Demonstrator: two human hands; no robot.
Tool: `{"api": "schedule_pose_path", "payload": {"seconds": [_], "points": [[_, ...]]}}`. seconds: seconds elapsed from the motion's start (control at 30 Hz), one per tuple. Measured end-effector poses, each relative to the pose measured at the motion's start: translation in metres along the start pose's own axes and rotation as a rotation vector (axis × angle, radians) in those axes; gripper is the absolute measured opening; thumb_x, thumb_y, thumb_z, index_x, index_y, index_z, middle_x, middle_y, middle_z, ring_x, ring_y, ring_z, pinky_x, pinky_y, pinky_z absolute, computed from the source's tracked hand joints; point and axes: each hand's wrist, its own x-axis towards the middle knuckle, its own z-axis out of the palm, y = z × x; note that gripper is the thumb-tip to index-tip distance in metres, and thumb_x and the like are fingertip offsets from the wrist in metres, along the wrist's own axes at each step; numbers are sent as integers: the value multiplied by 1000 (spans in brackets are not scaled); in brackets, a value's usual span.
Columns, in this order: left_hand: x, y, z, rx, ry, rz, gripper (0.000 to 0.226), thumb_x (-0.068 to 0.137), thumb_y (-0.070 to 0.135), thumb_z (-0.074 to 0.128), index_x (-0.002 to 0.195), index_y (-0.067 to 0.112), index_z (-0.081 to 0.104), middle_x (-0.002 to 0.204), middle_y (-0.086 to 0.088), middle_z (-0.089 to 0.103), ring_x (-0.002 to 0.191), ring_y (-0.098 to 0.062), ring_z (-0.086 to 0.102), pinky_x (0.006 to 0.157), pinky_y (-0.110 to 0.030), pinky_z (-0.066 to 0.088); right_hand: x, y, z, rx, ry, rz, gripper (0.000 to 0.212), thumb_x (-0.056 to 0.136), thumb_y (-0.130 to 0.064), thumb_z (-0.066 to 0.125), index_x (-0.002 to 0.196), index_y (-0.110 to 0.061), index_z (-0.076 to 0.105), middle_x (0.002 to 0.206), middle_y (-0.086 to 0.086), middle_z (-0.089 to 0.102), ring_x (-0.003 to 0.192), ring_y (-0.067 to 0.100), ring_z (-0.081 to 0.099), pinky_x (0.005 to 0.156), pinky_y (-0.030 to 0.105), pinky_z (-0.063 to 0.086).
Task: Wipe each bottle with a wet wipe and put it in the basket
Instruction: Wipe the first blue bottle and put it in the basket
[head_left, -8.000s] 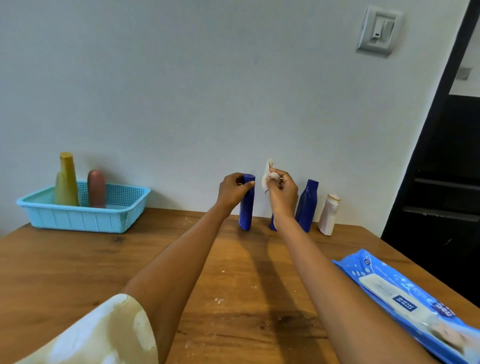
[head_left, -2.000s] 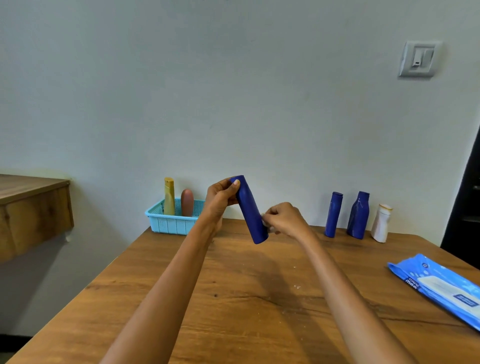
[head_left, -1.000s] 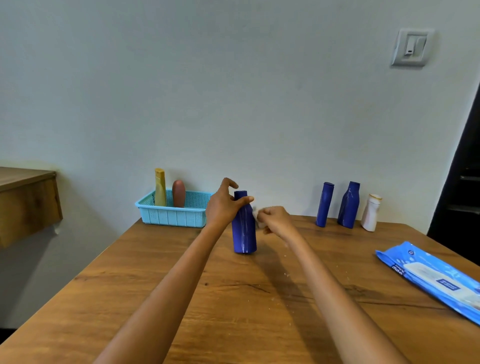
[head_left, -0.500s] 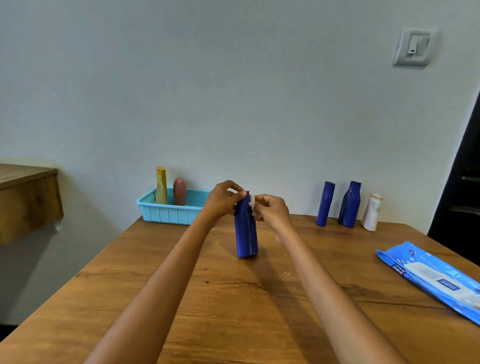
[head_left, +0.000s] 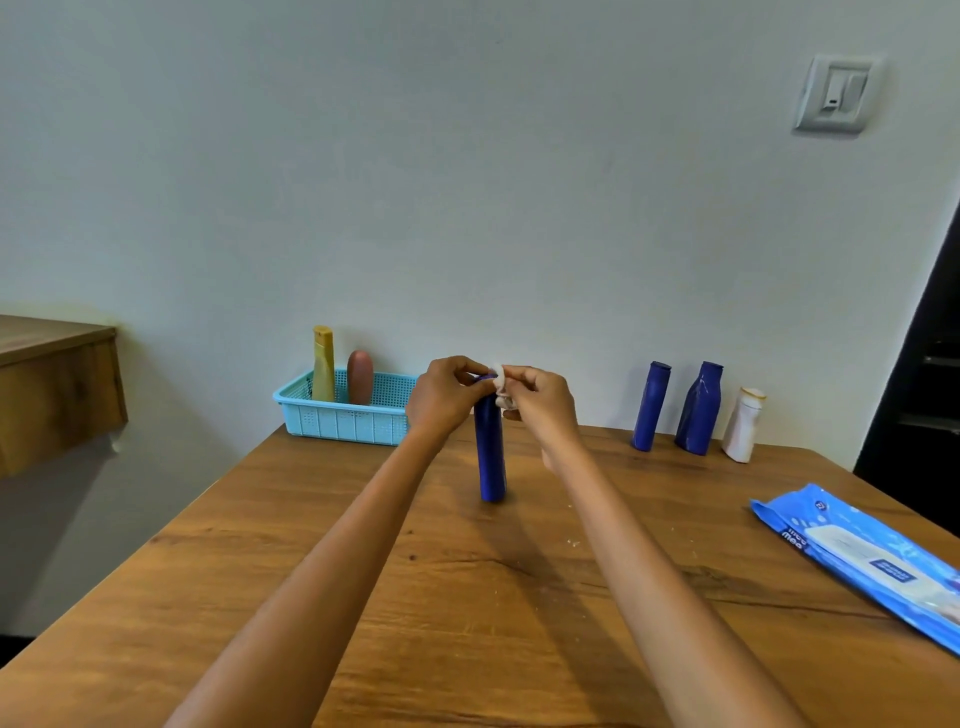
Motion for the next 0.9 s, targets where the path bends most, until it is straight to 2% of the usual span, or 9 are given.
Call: {"api": "schedule_pose_path", "payload": {"seconds": [0.17,0.27,0.37,0.47,0.57,0.63,0.7,0.8,0.9], "points": [[0,-6,-8,79,45,-11,21,79,50,66,86,31,65,82,11,67,83,-13,63,72,-33,49,-10,23,-5,-113,-71,107,8,88,-12,61,94,-9,66,80,-3,66,61,1,61,47,11,44],[3,-5,-13,84,1,18,28,86,54,54,79,30,65,84,8,69,79,-17,66,79,-44,55,-11,35,-6,-254,-41,139,6,91,-13,58,94,-14,62,86,-3,65,67,3,59,54,15,45],[4,-1,-16,160,-38,58,27,88,50,56,89,27,70,93,5,71,79,-17,65,78,-43,56,-7,26,-1,-131,52,84,12,92,-11,56,101,-13,63,86,-2,66,69,5,62,54,13,47],[6,3,-17,150,-83,78,26,86,46,60,96,25,72,96,4,72,74,-15,64,77,-42,57,-5,9,3,-36,112,-27,9,89,-17,61,95,-13,66,85,-1,68,66,4,63,54,11,47],[6,4,-18,145,-90,71,25,83,48,63,92,26,73,94,3,72,71,-15,65,76,-42,57,-6,9,5,-89,93,-23,9,86,-19,63,89,-10,63,80,0,65,71,10,63,60,20,52],[6,1,-19,150,-67,58,26,82,49,63,90,26,73,96,2,72,79,-17,66,77,-42,57,-5,15,4,-124,59,48,7,84,-19,62,83,-12,61,81,3,66,79,19,65,71,33,56],[6,-1,-20,160,-50,57,27,83,48,63,92,24,73,102,2,71,93,-17,64,81,-41,54,-4,18,1,-162,40,95,8,82,-21,62,79,-13,60,81,3,66,82,20,64,76,36,54],[5,0,-20,191,-27,81,30,83,47,63,95,21,73,112,0,68,106,-19,59,89,-42,49,-3,17,2,-129,73,71,10,83,-23,65,83,-13,63,83,0,67,81,16,65,76,35,55],[5,2,-20,251,7,140,25,85,43,64,93,21,73,114,0,66,110,-21,56,95,-46,44,-5,7,8,-14,117,-52,9,84,-21,67,90,-15,65,87,-3,67,83,11,64,73,27,54]]}}
